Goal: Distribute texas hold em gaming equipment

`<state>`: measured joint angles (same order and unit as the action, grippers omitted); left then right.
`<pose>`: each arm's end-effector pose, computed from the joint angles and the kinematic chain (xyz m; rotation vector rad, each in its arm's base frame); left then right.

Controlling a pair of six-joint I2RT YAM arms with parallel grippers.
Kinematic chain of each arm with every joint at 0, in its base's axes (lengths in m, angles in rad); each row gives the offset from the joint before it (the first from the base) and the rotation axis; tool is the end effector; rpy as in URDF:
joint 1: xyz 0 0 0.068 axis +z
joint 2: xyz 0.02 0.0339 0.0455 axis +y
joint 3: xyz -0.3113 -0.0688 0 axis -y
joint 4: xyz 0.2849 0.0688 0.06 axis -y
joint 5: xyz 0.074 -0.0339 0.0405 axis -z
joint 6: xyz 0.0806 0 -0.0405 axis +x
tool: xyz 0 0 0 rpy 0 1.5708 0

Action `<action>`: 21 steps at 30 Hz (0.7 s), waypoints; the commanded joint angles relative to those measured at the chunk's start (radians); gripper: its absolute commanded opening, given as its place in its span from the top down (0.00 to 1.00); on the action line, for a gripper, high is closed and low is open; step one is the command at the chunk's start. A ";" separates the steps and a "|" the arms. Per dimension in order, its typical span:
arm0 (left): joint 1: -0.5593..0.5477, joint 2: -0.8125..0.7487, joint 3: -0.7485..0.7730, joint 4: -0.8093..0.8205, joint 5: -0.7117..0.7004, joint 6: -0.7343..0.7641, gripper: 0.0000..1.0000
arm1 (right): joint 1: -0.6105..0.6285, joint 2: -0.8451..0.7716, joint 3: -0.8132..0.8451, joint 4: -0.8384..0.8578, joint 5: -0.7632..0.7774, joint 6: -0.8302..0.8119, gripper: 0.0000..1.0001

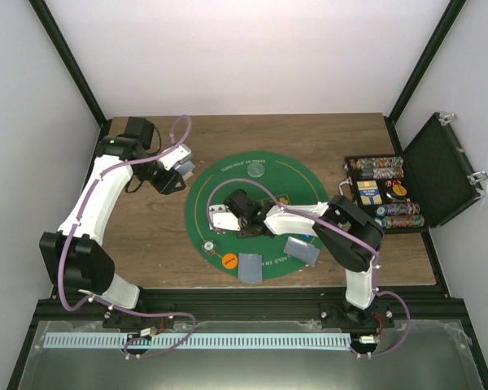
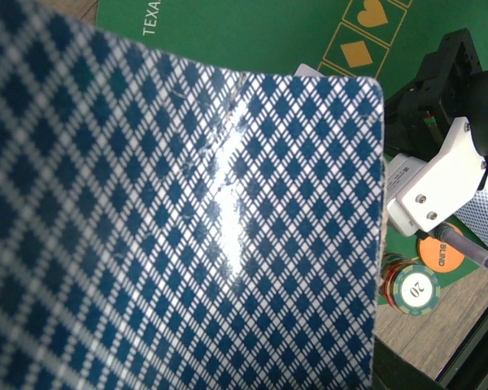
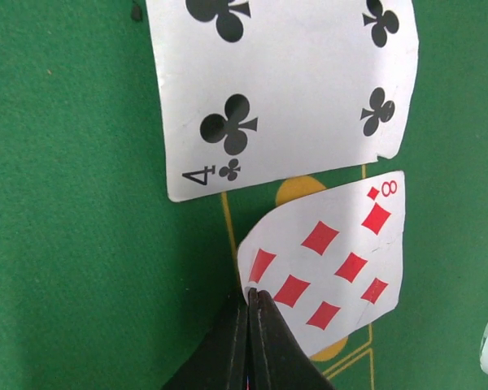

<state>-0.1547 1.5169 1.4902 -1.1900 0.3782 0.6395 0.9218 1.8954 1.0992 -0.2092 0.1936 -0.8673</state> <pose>0.3326 -0.0820 0.3371 1.1231 2.4404 -0.3835 0.2804 0.3439 0.1176 -1.9535 1.6603 -0.2285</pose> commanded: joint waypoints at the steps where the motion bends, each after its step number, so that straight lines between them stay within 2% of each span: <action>1: 0.008 -0.020 0.005 0.007 0.009 0.008 0.59 | 0.020 0.018 0.025 -0.049 -0.038 0.001 0.99; 7: 0.007 -0.021 0.006 0.007 0.010 0.008 0.59 | 0.021 0.020 0.023 -0.053 -0.034 -0.004 0.97; 12: 0.008 -0.023 0.005 0.007 0.011 0.010 0.59 | 0.023 0.014 0.019 -0.059 -0.021 -0.010 0.85; 15: 0.008 -0.023 0.006 0.007 0.009 0.014 0.59 | 0.025 -0.002 0.010 -0.058 -0.016 -0.012 0.81; 21: 0.009 -0.023 0.007 0.006 0.011 0.013 0.59 | 0.028 -0.107 0.011 -0.052 -0.089 0.029 0.70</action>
<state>-0.1501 1.5169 1.4902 -1.1900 0.3782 0.6407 0.9287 1.8790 1.1042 -0.2214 0.1890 -0.8749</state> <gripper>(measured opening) 0.413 0.269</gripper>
